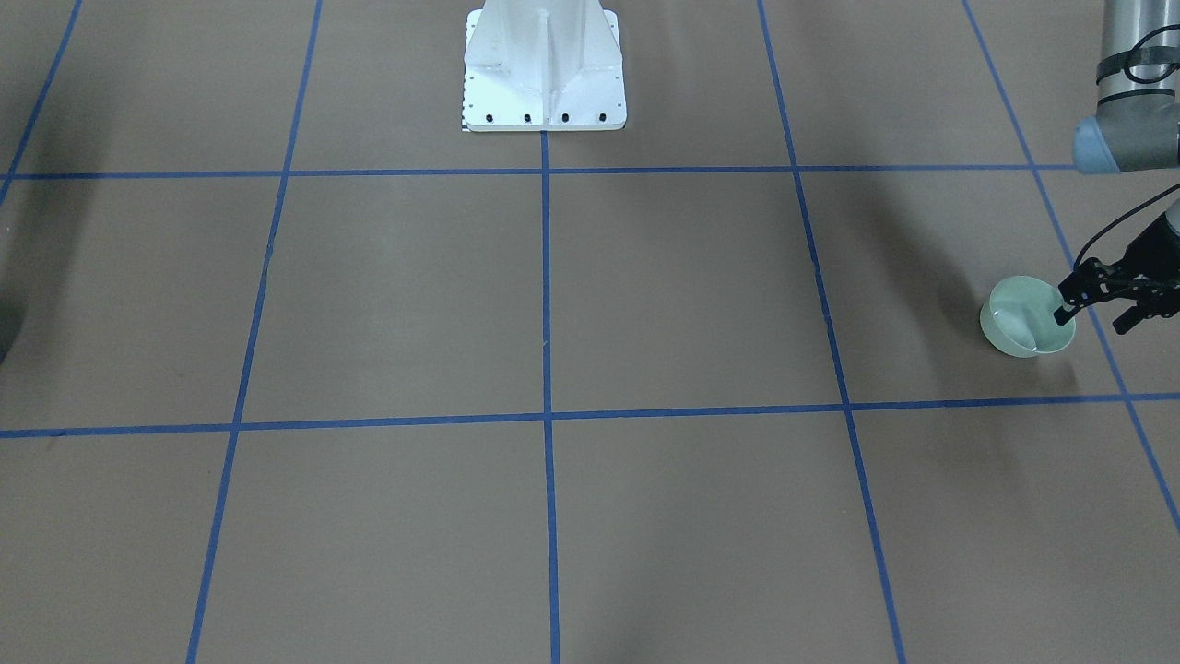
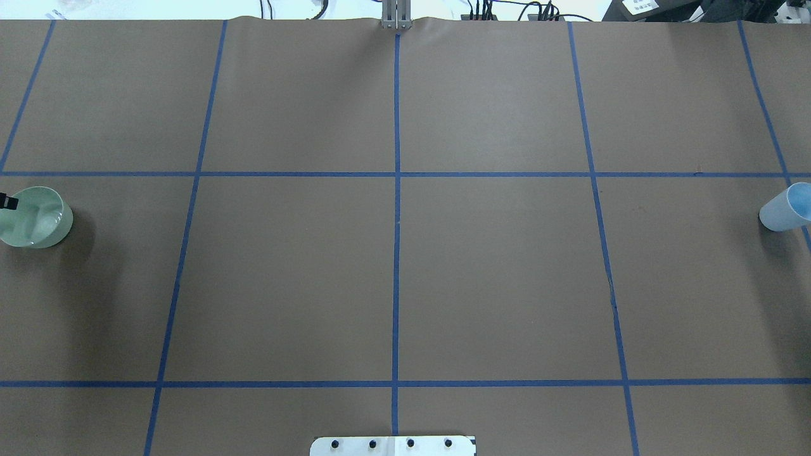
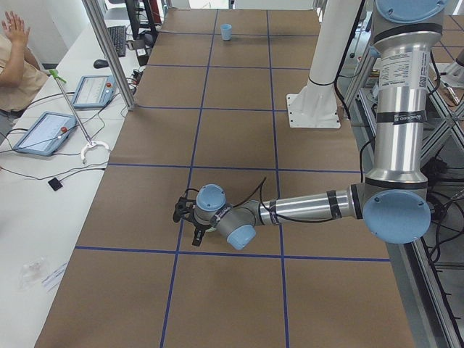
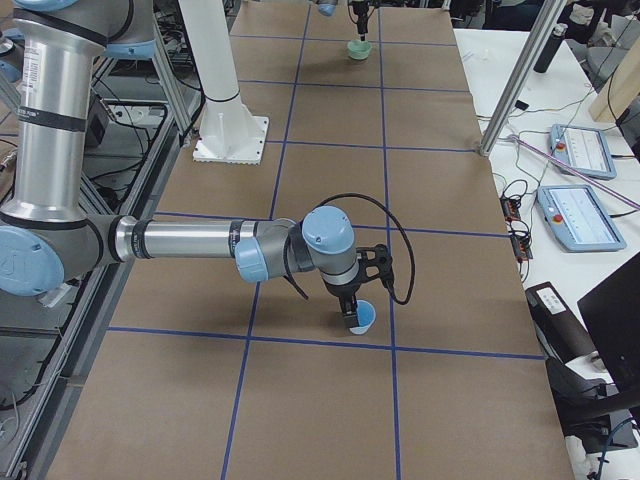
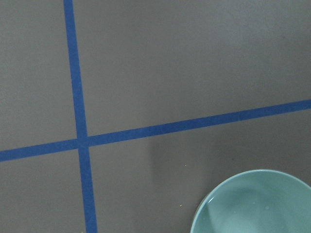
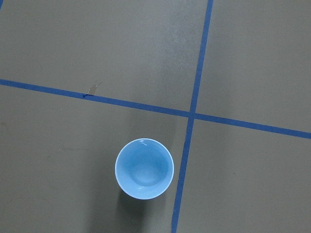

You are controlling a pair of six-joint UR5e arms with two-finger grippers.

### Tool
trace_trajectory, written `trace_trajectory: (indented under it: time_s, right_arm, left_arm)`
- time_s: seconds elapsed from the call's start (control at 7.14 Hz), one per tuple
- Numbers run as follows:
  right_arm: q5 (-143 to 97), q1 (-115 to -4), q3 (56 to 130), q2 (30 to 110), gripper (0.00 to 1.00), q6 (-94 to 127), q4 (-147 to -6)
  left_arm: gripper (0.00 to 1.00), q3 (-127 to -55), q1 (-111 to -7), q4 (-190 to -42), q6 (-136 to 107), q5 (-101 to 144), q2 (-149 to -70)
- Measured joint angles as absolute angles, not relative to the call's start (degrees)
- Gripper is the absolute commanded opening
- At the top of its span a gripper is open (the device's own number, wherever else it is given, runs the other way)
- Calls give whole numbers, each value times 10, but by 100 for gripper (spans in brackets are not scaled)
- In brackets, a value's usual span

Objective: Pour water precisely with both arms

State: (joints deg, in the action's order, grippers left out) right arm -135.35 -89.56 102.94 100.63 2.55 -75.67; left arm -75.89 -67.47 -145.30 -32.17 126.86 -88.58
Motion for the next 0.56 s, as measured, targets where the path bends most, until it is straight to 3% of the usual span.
trace_trajectory:
  time_s: [0.14,0.28,0.56]
  right_arm:
    - [-1354,-896,1029,1007,100,25,-757]
    - [-1354,-896,1029,1007,100,25,-757]
    - [-1354,-896,1029,1007,100,25,-757]
  left_arm:
    - [10,-757,-665,-1458,-324,1264,-886]
    - [0,-753,-657,-1467,-322,1262,-886]
    - [0,-737,-650,-1501,-321,1262,-886]
